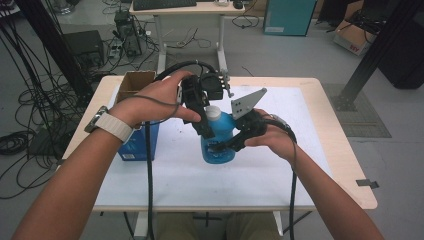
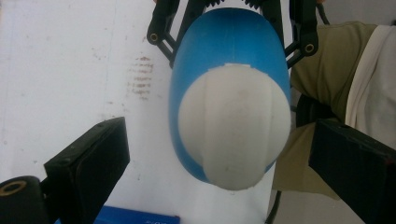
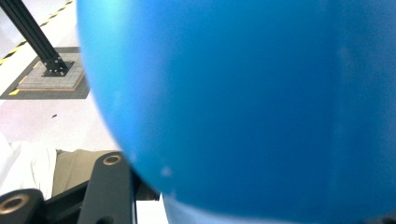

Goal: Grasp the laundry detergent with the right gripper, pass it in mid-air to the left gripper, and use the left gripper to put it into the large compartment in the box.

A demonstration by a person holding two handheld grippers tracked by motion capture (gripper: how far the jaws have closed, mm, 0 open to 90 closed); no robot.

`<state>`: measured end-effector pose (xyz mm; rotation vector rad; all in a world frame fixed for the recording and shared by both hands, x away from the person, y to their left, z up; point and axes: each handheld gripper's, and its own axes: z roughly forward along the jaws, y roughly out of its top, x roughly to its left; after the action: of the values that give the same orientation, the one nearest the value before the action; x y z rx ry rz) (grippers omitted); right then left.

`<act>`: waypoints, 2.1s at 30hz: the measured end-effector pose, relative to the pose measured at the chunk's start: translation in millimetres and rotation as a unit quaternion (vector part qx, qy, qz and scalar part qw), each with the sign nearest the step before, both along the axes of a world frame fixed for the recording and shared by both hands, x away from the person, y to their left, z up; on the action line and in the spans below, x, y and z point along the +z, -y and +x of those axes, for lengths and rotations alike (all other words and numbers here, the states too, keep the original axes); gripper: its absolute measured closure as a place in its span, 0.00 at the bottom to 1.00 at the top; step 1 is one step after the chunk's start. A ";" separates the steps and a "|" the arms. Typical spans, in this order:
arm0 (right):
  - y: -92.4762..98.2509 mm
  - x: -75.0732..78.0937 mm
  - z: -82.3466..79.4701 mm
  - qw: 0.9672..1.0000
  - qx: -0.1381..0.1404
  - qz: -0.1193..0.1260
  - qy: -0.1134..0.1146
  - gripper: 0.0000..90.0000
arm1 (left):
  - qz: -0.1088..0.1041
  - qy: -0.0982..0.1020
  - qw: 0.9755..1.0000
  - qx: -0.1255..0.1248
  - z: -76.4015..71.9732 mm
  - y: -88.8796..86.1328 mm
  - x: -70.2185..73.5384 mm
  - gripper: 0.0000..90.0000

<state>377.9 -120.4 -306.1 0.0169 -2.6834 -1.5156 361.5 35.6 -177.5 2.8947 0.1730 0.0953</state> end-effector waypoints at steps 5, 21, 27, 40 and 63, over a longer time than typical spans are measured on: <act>0.4 -0.2 0.4 1.000 0.001 0.000 0.003 0.48 | -0.028 -0.006 0.999 0.032 -4.1 0.5 -3.8 0.06; 0.6 0.0 -0.4 1.000 0.000 0.000 -0.002 0.48 | -0.028 -0.007 0.999 0.034 -4.9 1.8 -4.3 0.06; 0.8 -0.3 0.3 1.000 0.001 0.001 0.000 0.48 | -0.029 -0.008 0.999 0.034 -4.9 0.8 -3.4 0.06; -0.2 -0.6 -0.6 1.000 0.004 -0.004 -0.001 0.48 | -0.034 -0.005 0.999 0.032 -5.1 3.8 -6.3 0.07; 0.5 1.4 -5.2 1.000 0.017 -0.002 0.011 0.48 | 0.013 -0.018 0.999 -0.023 1.8 18.5 -18.1 0.14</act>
<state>372.8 -120.9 -304.7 0.0786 -2.6881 -1.5086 363.3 17.2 -195.7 2.9267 0.1115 0.0370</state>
